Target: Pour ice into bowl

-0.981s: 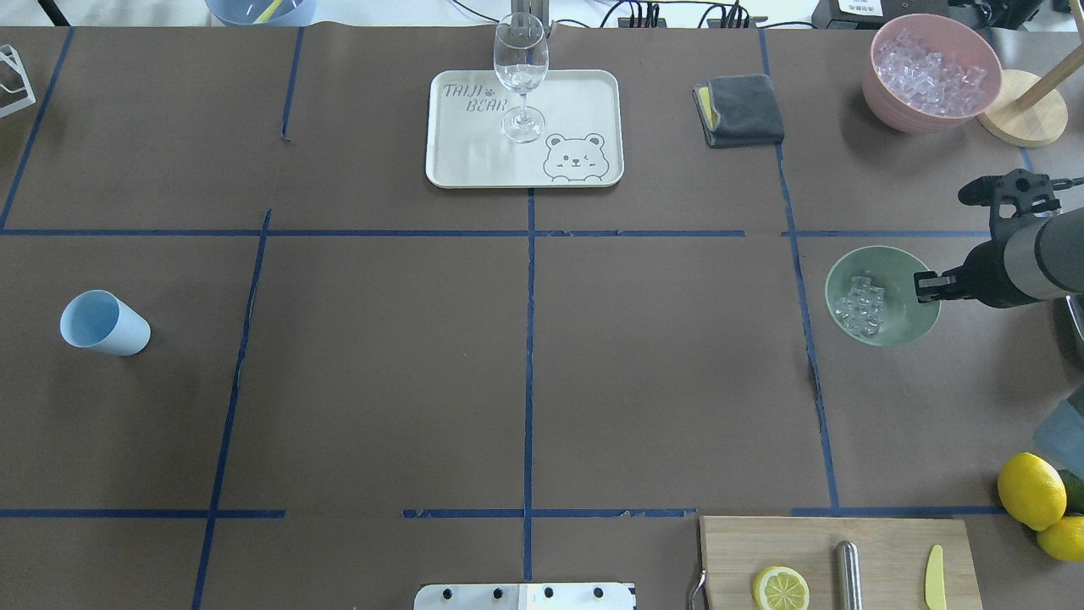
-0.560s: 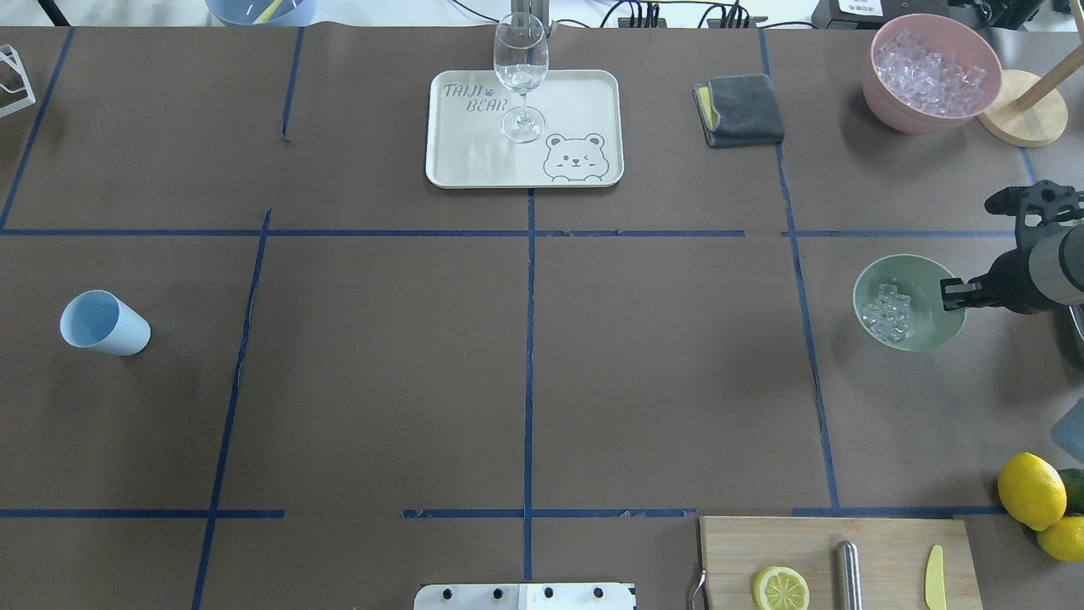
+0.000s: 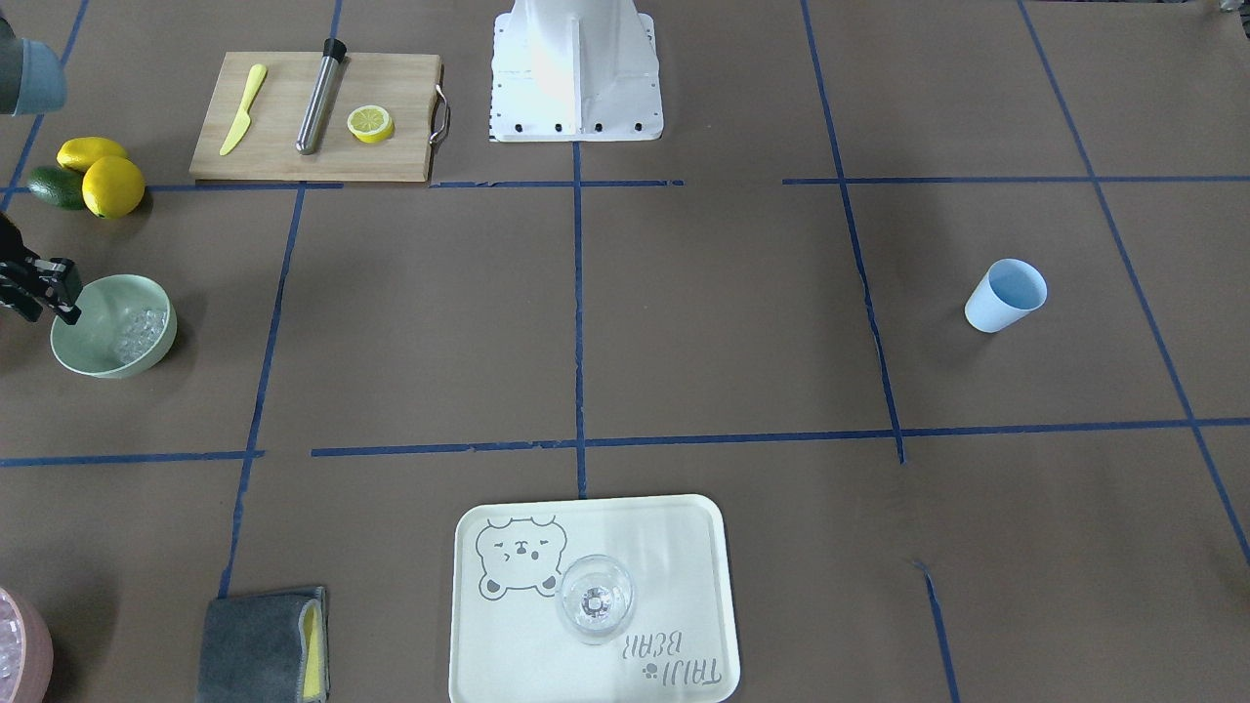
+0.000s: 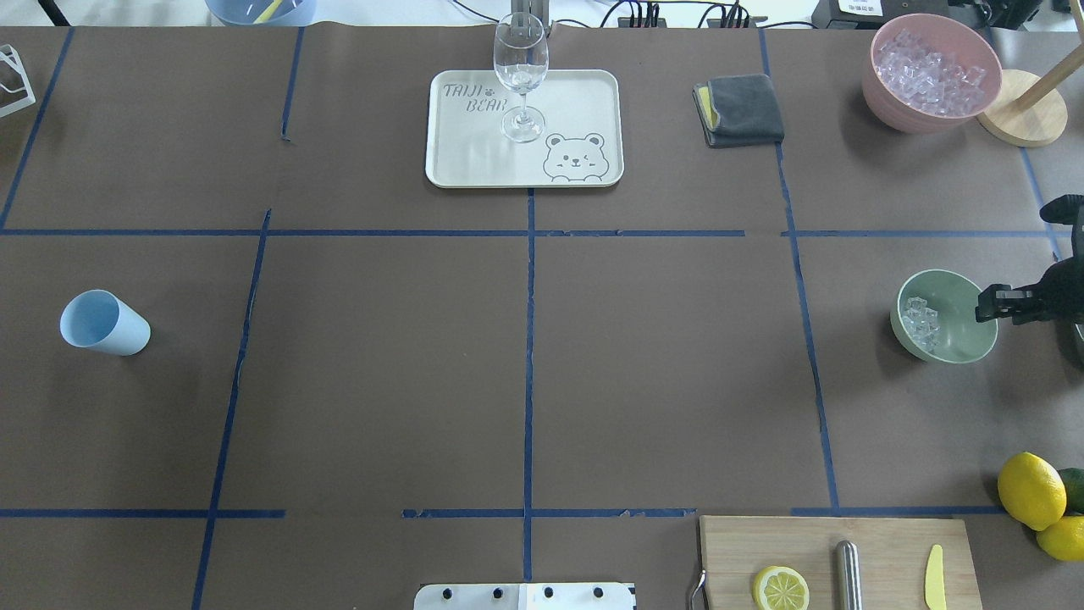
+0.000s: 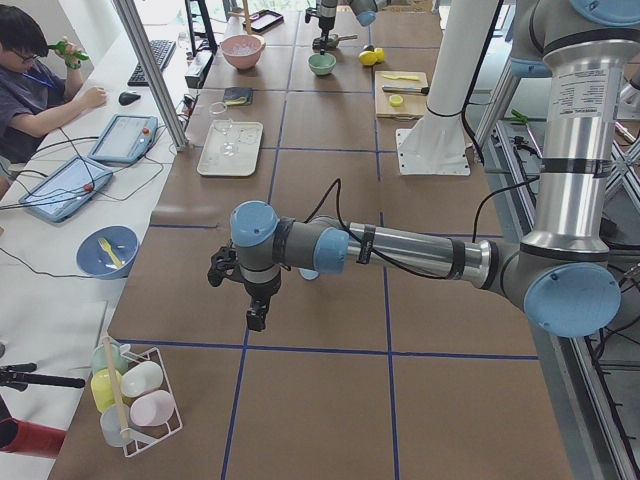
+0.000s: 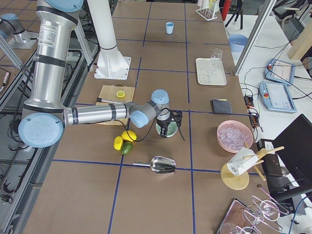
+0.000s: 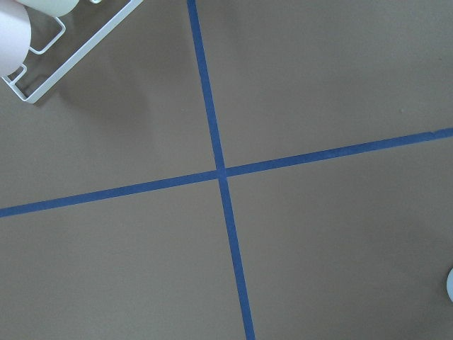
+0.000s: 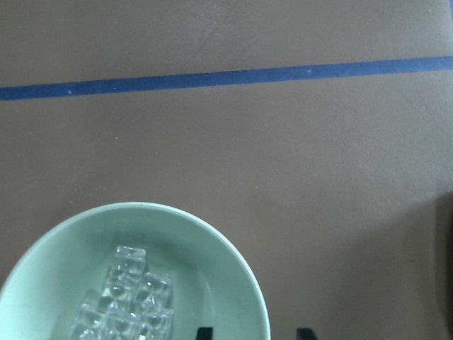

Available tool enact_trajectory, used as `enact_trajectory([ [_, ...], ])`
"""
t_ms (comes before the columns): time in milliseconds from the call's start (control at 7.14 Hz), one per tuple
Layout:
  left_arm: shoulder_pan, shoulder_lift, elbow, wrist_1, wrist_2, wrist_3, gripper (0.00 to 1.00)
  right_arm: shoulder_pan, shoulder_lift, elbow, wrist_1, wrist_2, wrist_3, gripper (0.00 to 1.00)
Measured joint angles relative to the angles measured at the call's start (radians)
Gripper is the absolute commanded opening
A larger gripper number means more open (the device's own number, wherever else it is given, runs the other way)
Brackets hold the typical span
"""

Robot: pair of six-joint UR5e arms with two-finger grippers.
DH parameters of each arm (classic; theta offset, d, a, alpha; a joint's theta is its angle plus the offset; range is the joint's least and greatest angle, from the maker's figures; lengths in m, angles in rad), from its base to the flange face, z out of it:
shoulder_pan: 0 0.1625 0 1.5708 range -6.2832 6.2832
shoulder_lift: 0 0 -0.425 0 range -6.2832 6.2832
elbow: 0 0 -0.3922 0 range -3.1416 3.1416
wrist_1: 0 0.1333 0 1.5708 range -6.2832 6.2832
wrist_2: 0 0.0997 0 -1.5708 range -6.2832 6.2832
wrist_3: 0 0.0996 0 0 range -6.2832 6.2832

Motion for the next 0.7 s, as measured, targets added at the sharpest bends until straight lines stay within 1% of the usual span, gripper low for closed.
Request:
enact_trajectory([
  [140,0.0,0.0,0.0,0.0,0.0,-0.001,1.0,0.015,-0.004,0.001,-0.008,0.004,-0.031,1.0],
  [280,-0.001,0.0,0.001,0.0,0.0,-0.002,1.0,0.04,-0.005,0.003,-0.029,0.009,-0.107,1.0],
  [420,-0.001,0.001,0.002,-0.001,0.001,-0.003,1.0,0.086,-0.003,0.006,-0.08,0.019,-0.219,1.0],
  [560,-0.001,0.001,0.005,-0.001,0.001,-0.002,1.0,0.152,0.004,0.007,-0.141,0.054,-0.354,1.0],
  [700,-0.003,0.001,0.009,-0.002,0.001,-0.002,1.0,0.24,0.013,0.004,-0.209,0.119,-0.503,1.0],
])
